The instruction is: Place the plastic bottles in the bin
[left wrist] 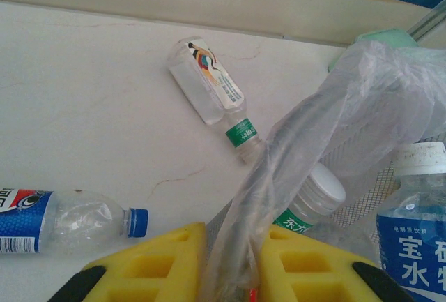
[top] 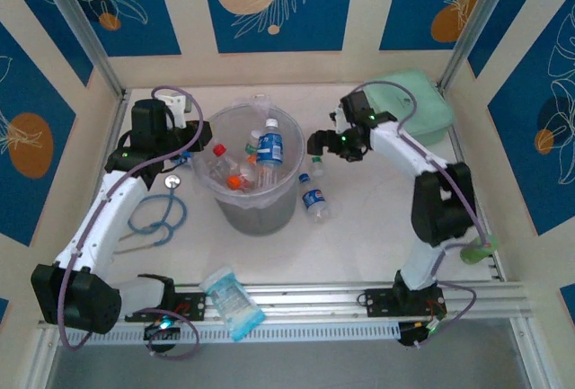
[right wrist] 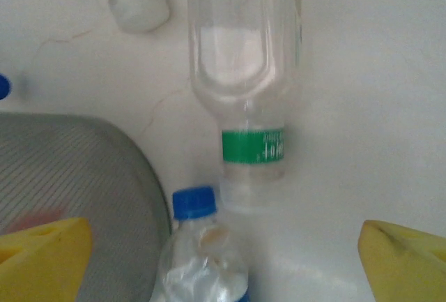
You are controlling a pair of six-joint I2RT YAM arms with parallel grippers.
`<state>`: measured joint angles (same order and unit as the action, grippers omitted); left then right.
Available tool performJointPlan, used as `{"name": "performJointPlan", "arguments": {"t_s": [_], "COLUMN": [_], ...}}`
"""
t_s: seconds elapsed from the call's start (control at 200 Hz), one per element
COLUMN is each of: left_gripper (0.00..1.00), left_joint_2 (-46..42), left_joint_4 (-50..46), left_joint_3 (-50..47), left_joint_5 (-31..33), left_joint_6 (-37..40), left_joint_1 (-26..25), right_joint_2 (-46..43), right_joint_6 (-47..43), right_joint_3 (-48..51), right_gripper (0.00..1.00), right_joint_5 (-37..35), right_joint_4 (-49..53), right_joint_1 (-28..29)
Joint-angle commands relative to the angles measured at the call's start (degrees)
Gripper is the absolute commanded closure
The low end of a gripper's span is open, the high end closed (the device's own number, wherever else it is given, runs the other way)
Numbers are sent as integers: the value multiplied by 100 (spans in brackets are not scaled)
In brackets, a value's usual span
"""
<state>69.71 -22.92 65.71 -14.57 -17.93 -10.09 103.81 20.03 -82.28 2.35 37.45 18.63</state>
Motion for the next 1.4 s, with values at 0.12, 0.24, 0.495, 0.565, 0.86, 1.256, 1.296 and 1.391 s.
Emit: {"name": "performJointPlan", "arguments": {"t_s": [0.12,0.24,0.495,0.565,0.86,1.256,1.296,1.391], "left_gripper": [78,78,78,78,77,77,77,77], "left_joint_2": [134,124,163,178,143,113,111,116], "left_joint_4": [-371,-372,-390,-389,-415,-424,-424,-425], "left_joint_3": [-129,-133,-121,-122,-112,-103,-103,-103], "left_joint_5": [257,268,281,254,314,346,341,340], "left_joint_6": [83,88,106,98,124,142,133,134], "left_joint_1": [42,43,48,41,40,44,36,37], "right_joint_2": [1852,2790,3581,3782,3686,1873,1574,803], "right_joint_6": [-579,-714,-594,-541,-376,-396,-406,-367], "right_joint_3": [-2392,-3715,-4607,-4834,-4638,-3540,-3400,-3018], "right_gripper": [1,1,4,7,30,65,65,65], "right_joint_5": [-640,-938,-1165,-1173,-1398,-1495,-1486,-1293], "right_joint_4": [1298,1932,1760,1830,1650,1371,1330,1222], "right_joint_1": [138,158,325,343,292,18,-4,-78]}}
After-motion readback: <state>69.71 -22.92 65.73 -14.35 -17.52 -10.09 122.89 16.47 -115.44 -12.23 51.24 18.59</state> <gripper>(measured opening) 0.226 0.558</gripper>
